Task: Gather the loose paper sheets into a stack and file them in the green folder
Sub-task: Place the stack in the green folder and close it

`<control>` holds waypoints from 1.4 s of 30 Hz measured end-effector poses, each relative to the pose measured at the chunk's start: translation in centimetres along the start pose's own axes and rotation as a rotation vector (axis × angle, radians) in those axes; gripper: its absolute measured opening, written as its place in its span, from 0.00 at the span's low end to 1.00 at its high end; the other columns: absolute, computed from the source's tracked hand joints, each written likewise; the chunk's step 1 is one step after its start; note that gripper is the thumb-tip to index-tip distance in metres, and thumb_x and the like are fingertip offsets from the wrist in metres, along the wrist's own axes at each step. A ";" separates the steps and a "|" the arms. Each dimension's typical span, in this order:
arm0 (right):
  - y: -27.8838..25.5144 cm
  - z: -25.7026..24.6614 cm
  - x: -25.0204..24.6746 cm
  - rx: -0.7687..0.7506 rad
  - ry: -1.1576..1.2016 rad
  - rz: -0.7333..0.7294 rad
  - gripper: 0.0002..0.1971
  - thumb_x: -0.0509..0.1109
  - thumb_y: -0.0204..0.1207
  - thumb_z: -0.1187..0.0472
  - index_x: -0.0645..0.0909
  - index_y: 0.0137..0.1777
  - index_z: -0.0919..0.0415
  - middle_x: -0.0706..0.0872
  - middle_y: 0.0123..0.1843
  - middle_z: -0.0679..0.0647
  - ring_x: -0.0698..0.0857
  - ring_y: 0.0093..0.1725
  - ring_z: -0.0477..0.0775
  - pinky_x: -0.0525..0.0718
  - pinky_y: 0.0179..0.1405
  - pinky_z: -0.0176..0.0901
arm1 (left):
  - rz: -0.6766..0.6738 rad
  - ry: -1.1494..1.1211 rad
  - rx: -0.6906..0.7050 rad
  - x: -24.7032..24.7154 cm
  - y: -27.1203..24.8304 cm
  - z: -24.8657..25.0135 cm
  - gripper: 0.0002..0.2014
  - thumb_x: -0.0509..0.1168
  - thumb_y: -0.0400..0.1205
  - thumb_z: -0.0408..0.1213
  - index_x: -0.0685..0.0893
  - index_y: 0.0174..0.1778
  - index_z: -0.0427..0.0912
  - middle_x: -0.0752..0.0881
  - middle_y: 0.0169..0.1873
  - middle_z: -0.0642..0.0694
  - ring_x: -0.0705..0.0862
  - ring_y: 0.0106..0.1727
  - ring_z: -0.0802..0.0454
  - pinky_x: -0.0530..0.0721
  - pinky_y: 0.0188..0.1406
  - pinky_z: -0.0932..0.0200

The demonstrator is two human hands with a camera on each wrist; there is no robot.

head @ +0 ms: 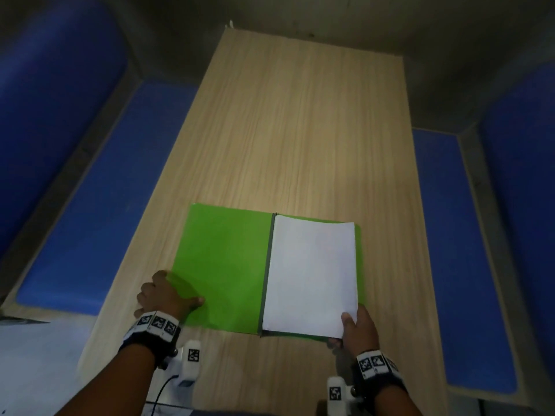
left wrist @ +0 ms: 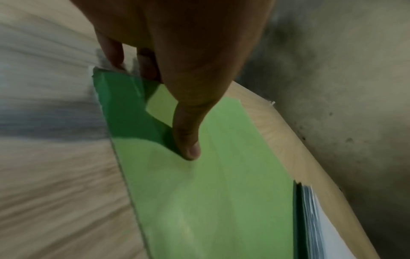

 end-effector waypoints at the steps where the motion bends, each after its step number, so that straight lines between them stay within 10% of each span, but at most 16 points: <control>1: 0.1 -0.2 -0.1 -0.002 -0.021 0.007 0.10 0.56 0.86 0.67 0.72 0.64 0.65 0.82 0.53 0.62 0.81 0.29 0.54 0.78 0.13 0.33 | -0.022 -0.016 -0.007 0.0 0.8 -0.3 0.57 0.90 0.57 0.53 0.69 0.78 0.41 0.76 0.73 0.29 0.75 0.74 0.29 0.76 0.73 0.33; 4: 0.6 -0.5 -0.2 0.007 -0.143 0.041 0.11 0.54 0.86 0.65 0.70 0.65 0.67 0.77 0.56 0.57 0.77 0.35 0.46 0.73 0.18 0.19 | -0.149 -0.196 0.017 -0.7 1.9 -0.7 0.43 0.90 0.58 0.48 0.82 0.66 0.35 0.87 0.63 0.30 0.87 0.59 0.32 0.88 0.61 0.37; 8: 1.5 0.0 0.3 0.034 -0.328 0.082 0.20 0.54 0.85 0.59 0.68 0.72 0.68 0.79 0.69 0.67 0.82 0.59 0.62 0.79 0.56 0.43 | -0.216 -0.475 0.166 -4.9 -0.7 0.8 0.16 0.81 0.76 0.42 0.82 0.52 0.41 0.92 0.47 0.36 0.91 0.44 0.35 0.88 0.40 0.42; 14: 1.6 -0.5 -0.2 -0.016 -0.385 0.114 0.19 0.60 0.82 0.59 0.73 0.69 0.69 0.80 0.68 0.63 0.82 0.63 0.63 0.78 0.61 0.45 | -0.506 -0.695 0.576 -9.5 -10.5 7.8 0.29 0.82 0.66 0.62 0.81 0.44 0.42 0.89 0.41 0.40 0.91 0.43 0.44 0.88 0.43 0.52; 19: 1.5 -1.0 -1.2 -0.145 -0.478 0.112 0.22 0.62 0.82 0.55 0.74 0.73 0.65 0.78 0.66 0.65 0.80 0.64 0.64 0.78 0.68 0.49 | -0.781 -0.542 0.832 -5.7 -17.1 14.2 0.11 0.75 0.82 0.44 0.87 0.59 0.50 0.90 0.66 0.55 0.90 0.64 0.54 0.89 0.64 0.57; 23: 2.8 -0.6 -3.7 -0.093 -0.320 0.107 0.19 0.59 0.84 0.57 0.78 0.70 0.65 0.80 0.69 0.64 0.79 0.66 0.64 0.75 0.67 0.47 | -0.619 -0.229 0.963 0.4 -15.7 17.1 0.14 0.74 0.83 0.45 0.80 0.60 0.65 0.84 0.70 0.54 0.84 0.68 0.57 0.85 0.65 0.56; 26: 4.0 0.5 -6.0 0.041 0.015 0.141 0.24 0.58 0.78 0.42 0.85 0.57 0.60 0.86 0.63 0.63 0.84 0.55 0.59 0.79 0.63 0.55 | -0.443 -0.058 0.895 4.7 -12.4 17.4 0.23 0.72 0.84 0.41 0.77 0.75 0.55 0.74 0.77 0.42 0.78 0.76 0.44 0.75 0.75 0.58; 29: 4.3 0.4 -6.9 0.098 0.173 0.130 0.29 0.59 0.78 0.36 0.83 0.64 0.58 0.85 0.62 0.53 0.83 0.61 0.58 0.78 0.68 0.59 | -0.395 0.001 0.723 7.3 -10.3 16.6 0.30 0.72 0.83 0.42 0.75 0.83 0.49 0.69 0.79 0.38 0.80 0.75 0.36 0.79 0.77 0.47; 36: 3.2 -3.4 -2.7 -0.178 -0.425 -0.048 0.12 0.70 0.77 0.66 0.88 0.58 0.62 0.92 0.52 0.59 0.86 0.45 0.54 0.83 0.49 0.41 | -0.319 0.096 0.680 8.6 -10.1 15.3 0.34 0.74 0.79 0.44 0.74 0.83 0.53 0.66 0.81 0.37 0.74 0.77 0.34 0.77 0.78 0.45; 42: 1.7 -3.3 6.5 -0.238 -0.544 -0.356 0.10 0.71 0.71 0.57 0.88 0.41 0.64 0.92 0.37 0.61 0.91 0.40 0.59 0.90 0.45 0.53 | -0.198 0.062 0.487 3.2 -4.7 8.0 0.27 0.74 0.78 0.47 0.81 0.75 0.50 0.72 0.78 0.43 0.78 0.72 0.36 0.82 0.71 0.44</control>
Point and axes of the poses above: each hand's wrist, its own y-axis towards the middle knuckle, its own x-axis out of the palm, z = x × y, the point moved 7 cm from there along y, towards the middle knuckle
